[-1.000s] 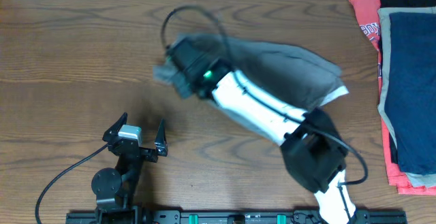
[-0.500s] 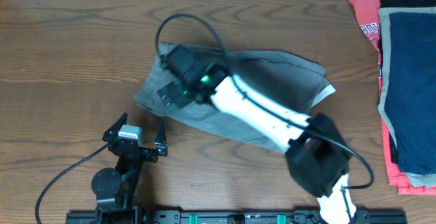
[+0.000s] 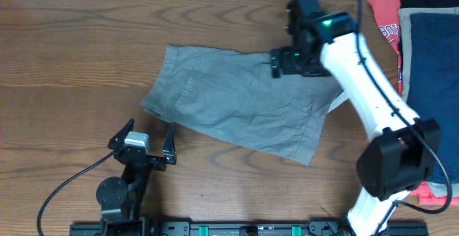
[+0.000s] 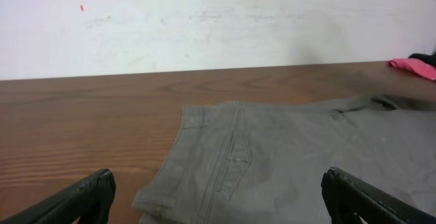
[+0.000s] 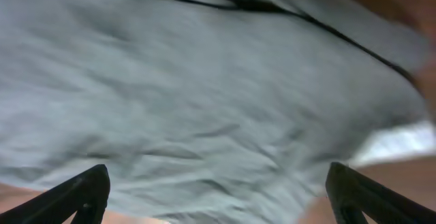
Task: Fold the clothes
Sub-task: 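Pull the grey pants left and lay them flat on the table, then drag the pants' right edge rightward with the right gripper to straighten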
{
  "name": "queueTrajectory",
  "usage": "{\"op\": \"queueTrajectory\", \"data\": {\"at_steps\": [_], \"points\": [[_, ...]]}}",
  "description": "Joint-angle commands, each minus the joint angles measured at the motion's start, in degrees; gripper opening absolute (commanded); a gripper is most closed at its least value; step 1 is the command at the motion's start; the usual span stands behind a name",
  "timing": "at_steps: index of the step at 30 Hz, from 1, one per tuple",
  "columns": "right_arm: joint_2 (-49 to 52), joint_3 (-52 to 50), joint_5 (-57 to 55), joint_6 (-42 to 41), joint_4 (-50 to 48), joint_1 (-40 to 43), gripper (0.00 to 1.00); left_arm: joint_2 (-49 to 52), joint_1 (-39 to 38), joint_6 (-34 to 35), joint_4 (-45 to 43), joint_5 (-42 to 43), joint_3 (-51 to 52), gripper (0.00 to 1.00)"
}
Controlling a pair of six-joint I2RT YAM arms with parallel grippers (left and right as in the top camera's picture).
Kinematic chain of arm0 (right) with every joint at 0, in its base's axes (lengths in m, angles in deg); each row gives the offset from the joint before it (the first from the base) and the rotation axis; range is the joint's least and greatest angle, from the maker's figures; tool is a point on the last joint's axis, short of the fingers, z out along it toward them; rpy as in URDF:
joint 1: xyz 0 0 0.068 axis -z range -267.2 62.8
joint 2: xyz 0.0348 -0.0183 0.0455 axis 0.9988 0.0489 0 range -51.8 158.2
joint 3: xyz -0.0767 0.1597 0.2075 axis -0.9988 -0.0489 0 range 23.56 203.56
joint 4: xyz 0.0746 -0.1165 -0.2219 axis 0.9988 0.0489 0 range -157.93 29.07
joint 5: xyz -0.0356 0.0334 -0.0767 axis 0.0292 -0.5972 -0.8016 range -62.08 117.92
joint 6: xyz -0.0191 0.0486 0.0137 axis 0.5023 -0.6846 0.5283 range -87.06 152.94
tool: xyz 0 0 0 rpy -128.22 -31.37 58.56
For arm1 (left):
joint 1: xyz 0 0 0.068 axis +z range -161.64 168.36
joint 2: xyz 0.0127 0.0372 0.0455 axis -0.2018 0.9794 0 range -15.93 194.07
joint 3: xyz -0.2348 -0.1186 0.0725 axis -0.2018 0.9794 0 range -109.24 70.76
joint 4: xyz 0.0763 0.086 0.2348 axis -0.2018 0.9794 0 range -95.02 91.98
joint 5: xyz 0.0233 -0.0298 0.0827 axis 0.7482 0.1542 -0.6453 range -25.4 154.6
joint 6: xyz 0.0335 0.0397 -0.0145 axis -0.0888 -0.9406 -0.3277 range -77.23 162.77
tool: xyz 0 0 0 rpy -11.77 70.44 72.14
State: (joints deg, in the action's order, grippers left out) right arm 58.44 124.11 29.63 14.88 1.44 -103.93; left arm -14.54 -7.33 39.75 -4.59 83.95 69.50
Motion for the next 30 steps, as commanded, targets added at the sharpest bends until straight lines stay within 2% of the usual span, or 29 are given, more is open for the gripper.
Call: {"op": "queueTrajectory", "data": {"at_steps": [1,4,10,16,25,27,30], "points": [[0.4,-3.4,0.0,-3.9,-0.2,4.9,0.99,0.0,0.2,-0.3,2.1,1.2,1.0,0.98],[0.4,-7.6,0.5,-6.6,-1.9,9.3,0.99,0.0,0.2,-0.3,2.1,1.2,1.0,0.98],[0.4,-16.1,4.6,-6.8,-3.7,15.0,0.99,0.0,0.2,-0.3,2.1,1.2,1.0,0.98],[0.4,-21.4,4.5,-6.5,-6.3,15.3,0.99,0.0,0.2,-0.3,2.1,1.2,1.0,0.98],[0.4,-28.4,6.4,-6.5,-15.2,14.8,0.99,0.0,0.2,-0.3,2.1,1.2,1.0,0.98],[0.4,-30.2,8.0,-6.5,-17.6,14.7,0.96,0.0,0.2,-0.3,2.1,1.2,1.0,0.98],[0.4,-33.1,9.3,-6.6,-21.6,14.5,0.79,0.0,0.2,-0.3,2.1,1.2,1.0,0.98]]}}
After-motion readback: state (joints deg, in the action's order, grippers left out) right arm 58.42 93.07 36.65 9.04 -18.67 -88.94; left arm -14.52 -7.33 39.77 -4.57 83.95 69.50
